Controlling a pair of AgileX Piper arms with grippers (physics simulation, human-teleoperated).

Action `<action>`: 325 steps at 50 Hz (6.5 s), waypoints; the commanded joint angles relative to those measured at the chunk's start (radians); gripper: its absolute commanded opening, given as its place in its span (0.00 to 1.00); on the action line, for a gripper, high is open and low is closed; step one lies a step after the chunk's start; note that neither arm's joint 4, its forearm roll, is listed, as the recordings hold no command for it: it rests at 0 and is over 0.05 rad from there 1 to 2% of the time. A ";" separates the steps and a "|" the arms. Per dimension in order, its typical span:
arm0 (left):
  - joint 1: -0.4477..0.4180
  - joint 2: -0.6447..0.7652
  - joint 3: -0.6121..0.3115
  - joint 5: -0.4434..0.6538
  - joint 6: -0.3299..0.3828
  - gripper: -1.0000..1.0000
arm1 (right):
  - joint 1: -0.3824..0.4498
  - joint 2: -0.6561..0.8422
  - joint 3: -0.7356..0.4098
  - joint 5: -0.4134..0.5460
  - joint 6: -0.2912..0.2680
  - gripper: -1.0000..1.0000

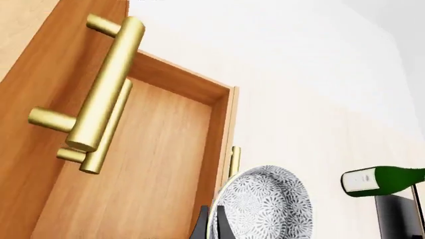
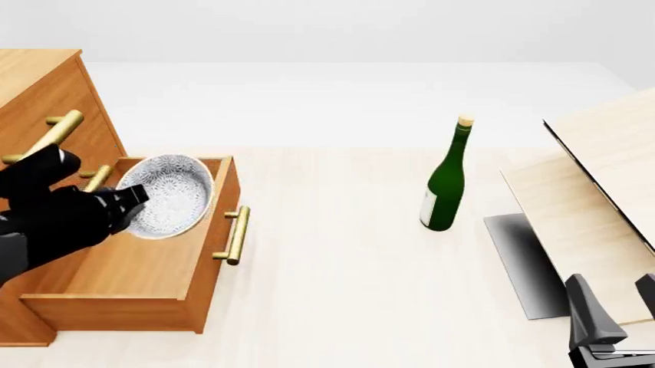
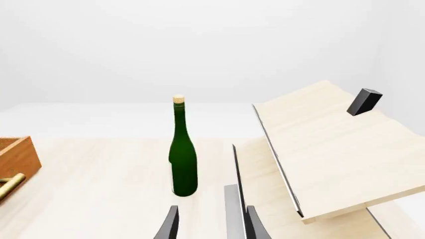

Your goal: Put the bowl in the bottom drawer of the cabinet and close it.

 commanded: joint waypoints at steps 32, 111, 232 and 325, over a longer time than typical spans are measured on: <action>0.196 0.170 0.047 -0.160 -0.026 0.00 | 0.000 0.000 0.000 0.000 0.000 1.00; 0.271 0.434 0.140 -0.396 -0.036 0.00 | 0.000 0.000 0.000 0.000 0.000 1.00; 0.082 0.038 0.082 -0.075 0.094 1.00 | 0.000 0.000 0.000 0.000 0.000 1.00; -0.629 0.222 0.132 -0.279 -0.094 1.00 | 0.000 0.000 0.000 0.000 0.000 1.00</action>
